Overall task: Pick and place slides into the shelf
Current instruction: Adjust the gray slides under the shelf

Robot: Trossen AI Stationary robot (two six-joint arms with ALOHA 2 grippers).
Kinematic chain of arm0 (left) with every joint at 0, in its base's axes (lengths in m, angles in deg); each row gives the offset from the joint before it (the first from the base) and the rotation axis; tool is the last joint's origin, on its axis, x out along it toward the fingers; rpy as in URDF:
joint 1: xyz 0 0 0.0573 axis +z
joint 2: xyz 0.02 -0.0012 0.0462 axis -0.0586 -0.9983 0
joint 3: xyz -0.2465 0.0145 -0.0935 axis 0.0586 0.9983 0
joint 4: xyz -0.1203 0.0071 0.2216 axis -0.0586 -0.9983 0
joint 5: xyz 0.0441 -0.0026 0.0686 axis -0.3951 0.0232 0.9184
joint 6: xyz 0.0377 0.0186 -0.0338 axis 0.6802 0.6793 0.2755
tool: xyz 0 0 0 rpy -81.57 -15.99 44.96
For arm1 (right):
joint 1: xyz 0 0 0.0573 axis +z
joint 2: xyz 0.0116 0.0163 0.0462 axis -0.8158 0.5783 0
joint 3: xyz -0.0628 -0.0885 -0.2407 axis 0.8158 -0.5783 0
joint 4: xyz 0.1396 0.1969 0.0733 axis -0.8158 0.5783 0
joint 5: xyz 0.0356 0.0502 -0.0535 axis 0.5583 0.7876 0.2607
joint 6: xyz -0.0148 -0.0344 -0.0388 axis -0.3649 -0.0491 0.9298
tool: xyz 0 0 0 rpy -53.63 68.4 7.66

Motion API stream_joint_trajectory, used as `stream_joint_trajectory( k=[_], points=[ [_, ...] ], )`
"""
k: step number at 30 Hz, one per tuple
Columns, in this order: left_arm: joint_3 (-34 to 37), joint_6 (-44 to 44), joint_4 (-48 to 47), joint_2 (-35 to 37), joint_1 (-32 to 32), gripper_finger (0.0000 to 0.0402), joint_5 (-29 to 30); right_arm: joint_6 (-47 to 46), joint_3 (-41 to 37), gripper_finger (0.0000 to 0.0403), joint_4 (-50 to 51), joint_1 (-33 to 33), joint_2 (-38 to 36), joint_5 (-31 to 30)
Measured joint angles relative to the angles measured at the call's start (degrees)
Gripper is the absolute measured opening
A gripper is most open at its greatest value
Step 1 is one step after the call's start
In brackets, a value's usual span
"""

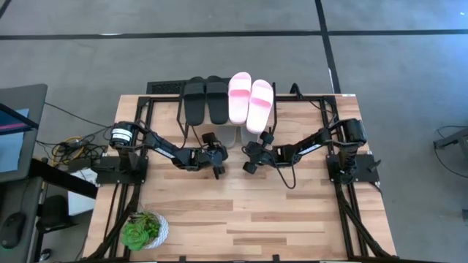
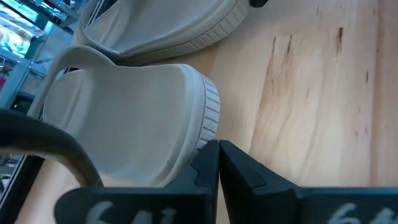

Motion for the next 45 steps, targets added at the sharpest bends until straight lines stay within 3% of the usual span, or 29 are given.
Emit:
stream_joint_trajectory(
  k=[24,35,45],
  points=[
    [-0.13,-1.93,-6.14,3.96,0.02,0.0006,-2.39,0.01,0.00,0.0000,0.00,0.01,0.00,0.28],
    [-0.13,-2.62,-6.92,3.96,3.14,0.0006,-8.49,0.04,0.00,0.0000,-0.02,0.37,0.00,0.20],
    [-0.13,-2.56,-6.64,3.96,3.22,0.0006,-8.04,0.04,0.00,0.0000,-0.02,0.39,0.00,0.24]
  ],
)
